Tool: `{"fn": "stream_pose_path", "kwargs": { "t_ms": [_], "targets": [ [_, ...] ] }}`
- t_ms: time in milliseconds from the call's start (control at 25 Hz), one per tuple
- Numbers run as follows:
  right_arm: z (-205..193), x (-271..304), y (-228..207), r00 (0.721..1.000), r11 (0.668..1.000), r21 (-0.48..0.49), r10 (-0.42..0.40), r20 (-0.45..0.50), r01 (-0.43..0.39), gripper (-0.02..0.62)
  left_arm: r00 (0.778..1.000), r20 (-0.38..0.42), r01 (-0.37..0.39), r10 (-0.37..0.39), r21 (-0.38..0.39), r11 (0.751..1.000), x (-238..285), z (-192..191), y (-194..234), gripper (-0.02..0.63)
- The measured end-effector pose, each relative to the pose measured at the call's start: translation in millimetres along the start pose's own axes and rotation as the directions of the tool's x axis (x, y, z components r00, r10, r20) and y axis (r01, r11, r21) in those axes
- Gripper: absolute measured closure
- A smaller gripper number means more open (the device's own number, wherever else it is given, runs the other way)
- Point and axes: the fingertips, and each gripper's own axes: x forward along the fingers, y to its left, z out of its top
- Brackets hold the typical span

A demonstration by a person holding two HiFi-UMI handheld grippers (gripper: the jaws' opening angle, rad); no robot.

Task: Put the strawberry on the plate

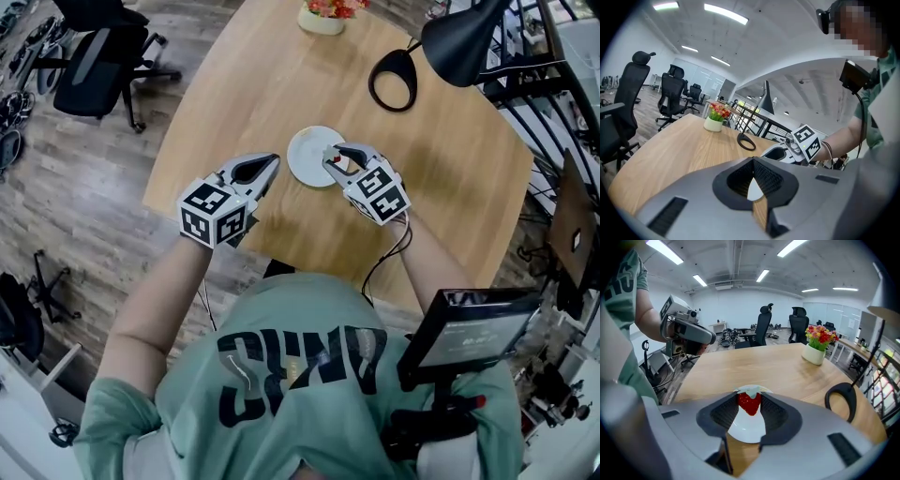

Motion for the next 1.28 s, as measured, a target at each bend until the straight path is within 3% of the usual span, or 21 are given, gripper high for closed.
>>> {"fn": "stream_pose_path", "kwargs": {
  "t_ms": [800, 840, 920, 960, 1280],
  "targets": [
    [-49.6, 66.2, 10.0, 0.99, 0.997, -0.069, 0.035, -0.14, -0.045, 0.443, 1.0, -0.025, -0.012, 0.01, -0.048, 0.999, -0.3, -37.2, 17.2, 0.604],
    [-50.0, 66.3, 12.3, 0.989, 0.996, -0.07, 0.041, -0.139, -0.051, 0.427, 1.0, -0.027, -0.01, 0.009, -0.048, 0.999, -1.2, -38.8, 16.4, 0.604],
    [-48.6, 63.4, 15.5, 0.991, 0.997, -0.062, 0.045, -0.127, -0.053, 0.299, 1.0, -0.028, -0.006, 0.005, -0.05, 0.999, -3.3, -41.0, 14.1, 0.604],
    [-46.1, 60.3, 15.3, 0.993, 0.997, -0.057, 0.038, -0.115, -0.045, 0.28, 1.0, -0.027, -0.003, 0.001, -0.051, 0.999, -4.7, -40.9, 13.2, 0.604],
    [-5.2, 1.1, 5.5, 0.998, 0.998, -0.008, -0.055, 0.02, 0.056, 0.27, 0.999, 0.034, 0.034, -0.033, -0.014, 0.999, -16.2, -11.6, -9.8, 0.604]
  ]
}}
